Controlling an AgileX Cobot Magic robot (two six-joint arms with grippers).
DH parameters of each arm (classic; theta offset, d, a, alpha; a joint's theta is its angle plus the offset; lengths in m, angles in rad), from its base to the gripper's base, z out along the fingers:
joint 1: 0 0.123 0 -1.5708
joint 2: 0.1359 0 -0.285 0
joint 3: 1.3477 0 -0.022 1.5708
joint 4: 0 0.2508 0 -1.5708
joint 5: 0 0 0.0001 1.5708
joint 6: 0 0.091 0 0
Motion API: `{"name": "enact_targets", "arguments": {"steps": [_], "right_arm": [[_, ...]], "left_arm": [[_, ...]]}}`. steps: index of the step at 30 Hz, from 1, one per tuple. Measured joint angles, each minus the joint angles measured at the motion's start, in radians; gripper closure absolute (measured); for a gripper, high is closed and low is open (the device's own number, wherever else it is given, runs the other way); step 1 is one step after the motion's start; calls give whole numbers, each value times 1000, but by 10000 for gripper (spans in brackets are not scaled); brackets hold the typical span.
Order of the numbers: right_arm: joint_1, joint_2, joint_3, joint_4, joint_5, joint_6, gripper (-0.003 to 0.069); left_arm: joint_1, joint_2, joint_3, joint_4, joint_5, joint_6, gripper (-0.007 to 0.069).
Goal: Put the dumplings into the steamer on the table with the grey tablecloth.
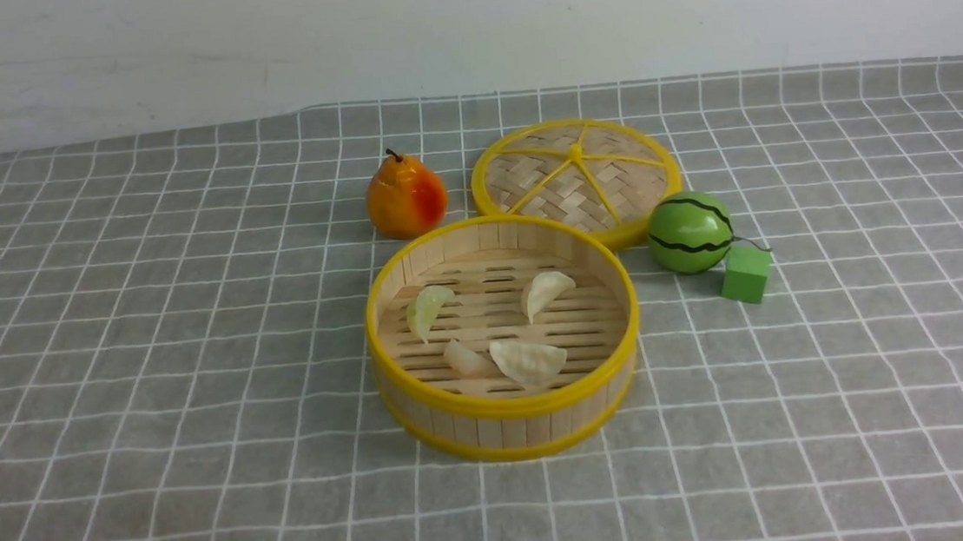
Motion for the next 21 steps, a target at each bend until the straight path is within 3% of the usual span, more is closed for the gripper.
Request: {"name": "enact_targets", "arguments": {"steps": [4,10,21], "right_arm": [[0,0,0,0,1,0,661],[0,0,0,0,1,0,657],[0,0,0,0,1,0,648]], "left_arm": [[164,-48,125,0,-164,0,638],[319,-51,252,2,-175,-6,638],[331,-51,267,50,131,-12,638]]}}
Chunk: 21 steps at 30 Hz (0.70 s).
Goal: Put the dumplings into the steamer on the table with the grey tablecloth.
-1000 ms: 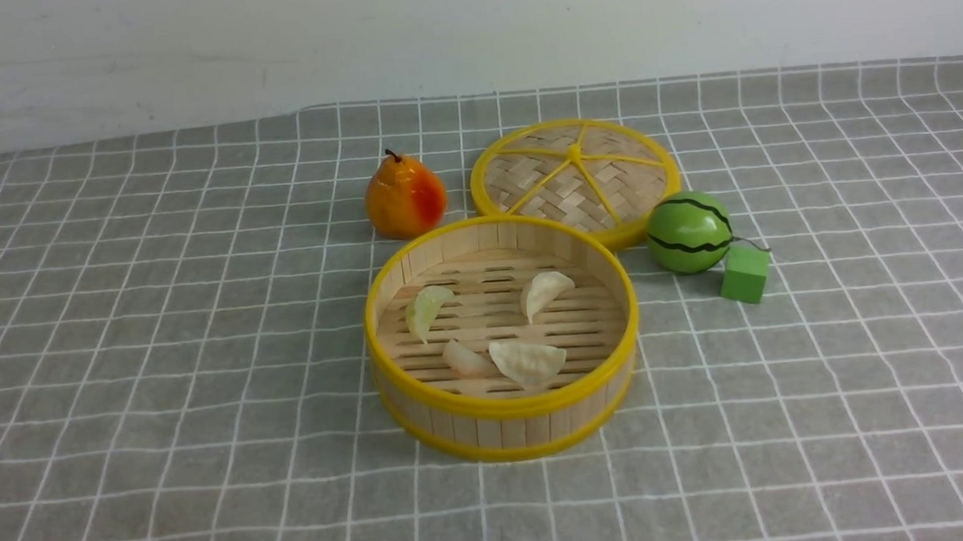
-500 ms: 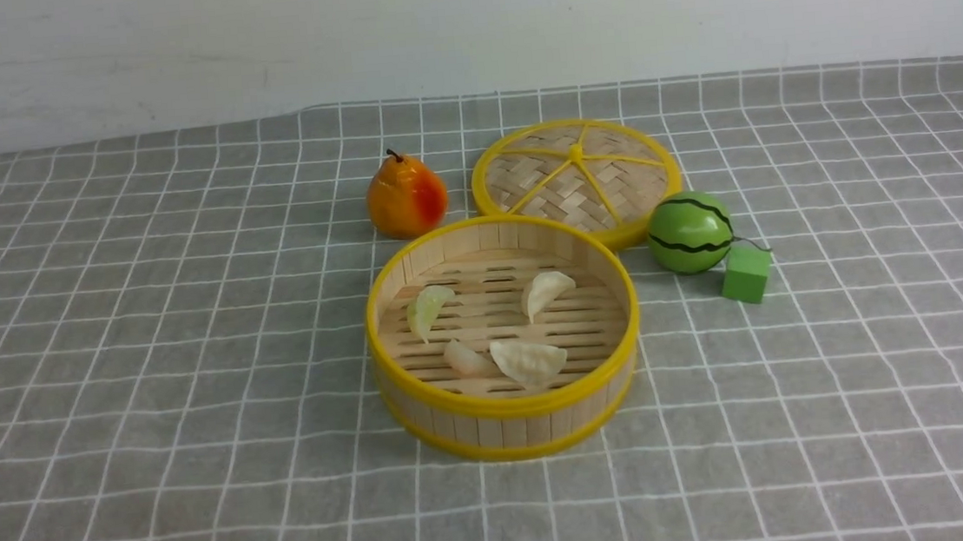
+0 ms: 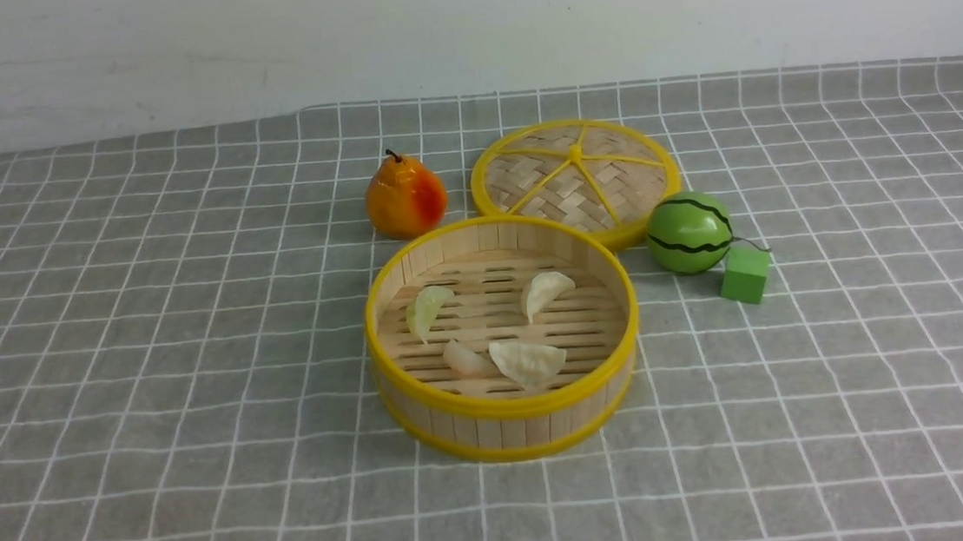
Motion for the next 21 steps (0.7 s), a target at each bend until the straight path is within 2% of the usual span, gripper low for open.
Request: {"name": "enact_targets", "arguments": {"steps": [4,21], "right_arm": [[0,0,0,0,0,0,645],[0,0,0,0,0,0,618]], "left_arm": [[0,0,2,4,24,40,638],[0,0,2,3,21,44,638]]}}
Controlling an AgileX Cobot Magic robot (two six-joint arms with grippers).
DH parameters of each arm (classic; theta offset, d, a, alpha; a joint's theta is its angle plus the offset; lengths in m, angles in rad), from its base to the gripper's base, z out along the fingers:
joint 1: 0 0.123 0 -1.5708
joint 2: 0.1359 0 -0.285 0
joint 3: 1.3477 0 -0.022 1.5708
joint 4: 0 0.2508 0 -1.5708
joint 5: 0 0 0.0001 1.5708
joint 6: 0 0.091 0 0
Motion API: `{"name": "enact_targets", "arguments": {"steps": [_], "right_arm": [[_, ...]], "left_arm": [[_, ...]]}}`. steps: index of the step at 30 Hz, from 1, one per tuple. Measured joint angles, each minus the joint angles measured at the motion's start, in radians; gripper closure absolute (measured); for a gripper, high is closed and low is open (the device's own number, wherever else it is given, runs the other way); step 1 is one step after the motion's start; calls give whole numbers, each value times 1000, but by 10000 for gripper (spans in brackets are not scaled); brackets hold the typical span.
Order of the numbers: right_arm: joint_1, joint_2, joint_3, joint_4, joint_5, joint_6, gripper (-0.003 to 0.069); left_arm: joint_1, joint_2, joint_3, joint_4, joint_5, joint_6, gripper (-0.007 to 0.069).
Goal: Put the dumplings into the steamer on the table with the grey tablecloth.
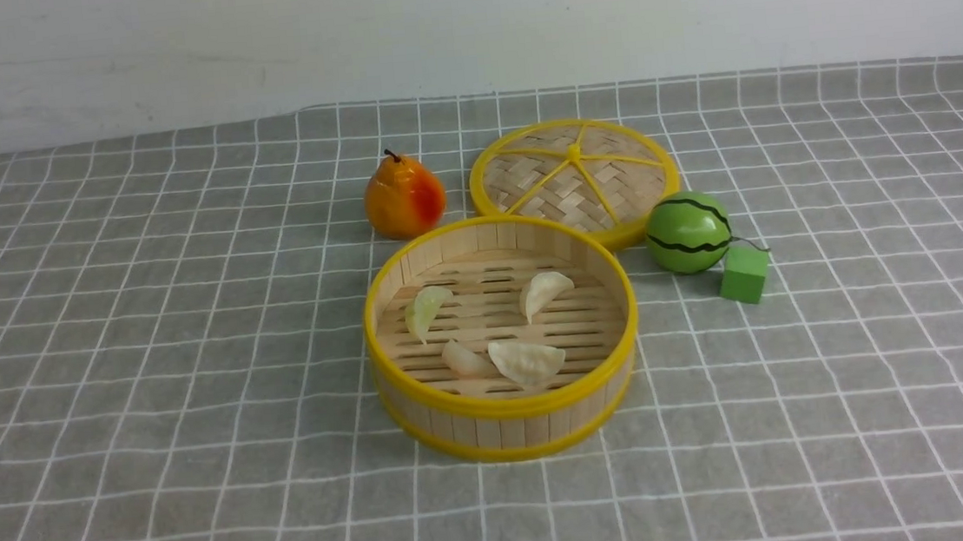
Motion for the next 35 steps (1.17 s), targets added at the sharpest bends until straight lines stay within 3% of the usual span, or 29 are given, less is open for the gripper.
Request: {"name": "enact_targets", "arguments": {"steps": [35], "right_arm": [[0,0,0,0,0,0,565]], "left_arm": [[0,0,0,0,-2,3,617]]}}
